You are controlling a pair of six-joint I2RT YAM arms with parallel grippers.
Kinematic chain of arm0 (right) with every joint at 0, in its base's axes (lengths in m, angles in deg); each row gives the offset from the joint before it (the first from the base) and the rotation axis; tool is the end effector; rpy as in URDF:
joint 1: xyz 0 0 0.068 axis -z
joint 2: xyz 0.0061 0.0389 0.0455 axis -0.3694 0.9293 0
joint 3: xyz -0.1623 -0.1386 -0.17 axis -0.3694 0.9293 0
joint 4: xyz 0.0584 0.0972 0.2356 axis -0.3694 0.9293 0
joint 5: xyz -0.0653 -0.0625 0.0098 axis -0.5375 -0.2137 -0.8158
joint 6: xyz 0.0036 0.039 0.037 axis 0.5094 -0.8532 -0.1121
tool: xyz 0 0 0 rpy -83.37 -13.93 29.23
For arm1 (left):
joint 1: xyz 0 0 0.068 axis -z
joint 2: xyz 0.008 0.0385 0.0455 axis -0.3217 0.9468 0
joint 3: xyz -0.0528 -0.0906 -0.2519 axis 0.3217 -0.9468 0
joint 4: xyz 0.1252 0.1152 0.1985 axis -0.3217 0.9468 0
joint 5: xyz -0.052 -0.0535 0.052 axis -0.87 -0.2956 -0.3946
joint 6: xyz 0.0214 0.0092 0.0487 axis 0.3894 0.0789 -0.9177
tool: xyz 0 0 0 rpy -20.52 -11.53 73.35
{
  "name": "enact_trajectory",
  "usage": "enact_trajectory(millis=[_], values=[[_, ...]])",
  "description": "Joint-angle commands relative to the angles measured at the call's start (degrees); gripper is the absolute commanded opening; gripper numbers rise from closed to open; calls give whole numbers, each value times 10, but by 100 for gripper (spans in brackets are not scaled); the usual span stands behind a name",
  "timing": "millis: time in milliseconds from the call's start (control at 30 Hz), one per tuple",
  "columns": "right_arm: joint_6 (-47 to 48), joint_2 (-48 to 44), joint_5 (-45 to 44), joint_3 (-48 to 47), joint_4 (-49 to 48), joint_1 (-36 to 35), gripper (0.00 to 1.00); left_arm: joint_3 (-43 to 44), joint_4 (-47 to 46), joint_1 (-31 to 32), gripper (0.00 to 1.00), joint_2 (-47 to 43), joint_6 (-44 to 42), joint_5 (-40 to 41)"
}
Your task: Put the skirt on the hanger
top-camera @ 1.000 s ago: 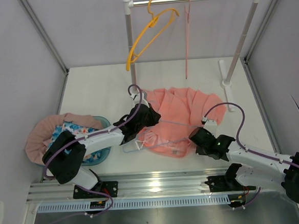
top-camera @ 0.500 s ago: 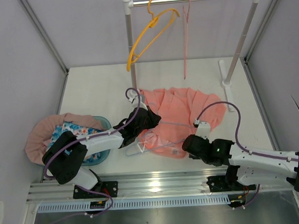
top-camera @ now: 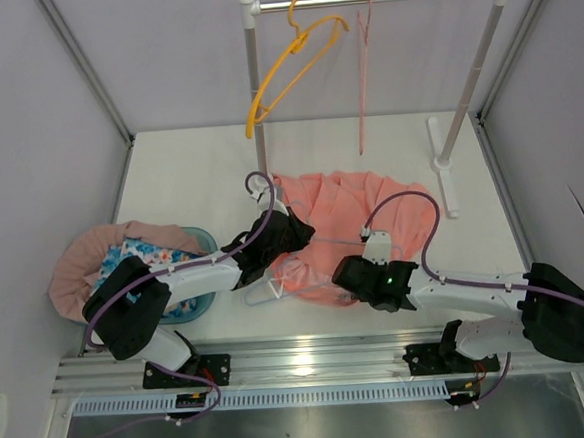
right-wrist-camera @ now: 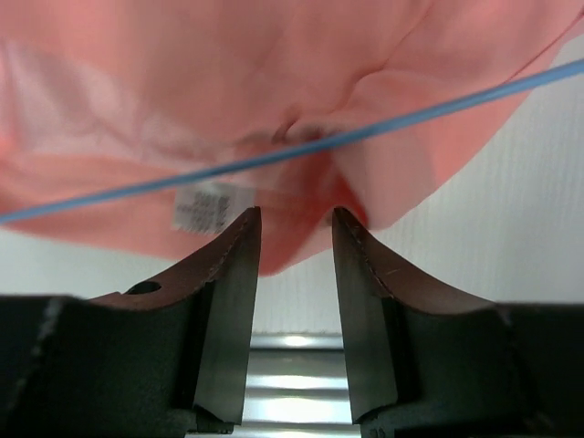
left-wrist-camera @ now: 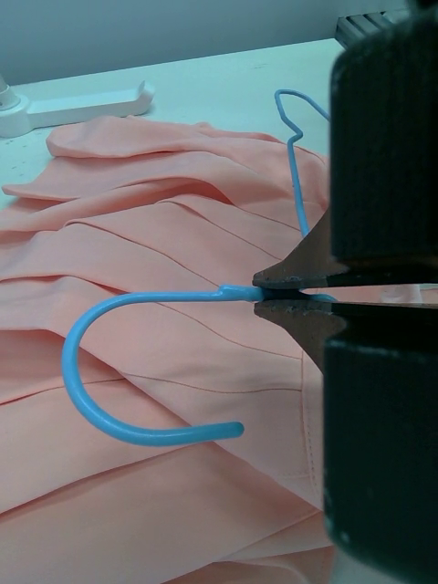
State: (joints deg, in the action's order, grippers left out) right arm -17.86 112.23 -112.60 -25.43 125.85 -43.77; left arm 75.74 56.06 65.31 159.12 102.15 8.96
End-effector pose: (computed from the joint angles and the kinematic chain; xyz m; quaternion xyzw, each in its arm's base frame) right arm 0.1088 0.1902 0.1919 0.0027 0.9409 0.0288 0.3374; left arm 0.2233 -0.2250 0.1973 -0.0732 0.8430 -0.3305 0.4180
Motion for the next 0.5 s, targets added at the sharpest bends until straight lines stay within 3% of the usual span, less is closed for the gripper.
enact_trajectory(millis=[0, 333, 467], values=[[28, -3, 8, 25, -27, 54, 41, 13, -22, 2, 0, -5, 0, 14], [20, -82, 45, 99, 10, 132, 40, -6, -25, 2, 0, -25, 9, 33], [30, -104, 67, 121, 3, 174, 34, -36, -25, 3, 0, -50, 26, 55]])
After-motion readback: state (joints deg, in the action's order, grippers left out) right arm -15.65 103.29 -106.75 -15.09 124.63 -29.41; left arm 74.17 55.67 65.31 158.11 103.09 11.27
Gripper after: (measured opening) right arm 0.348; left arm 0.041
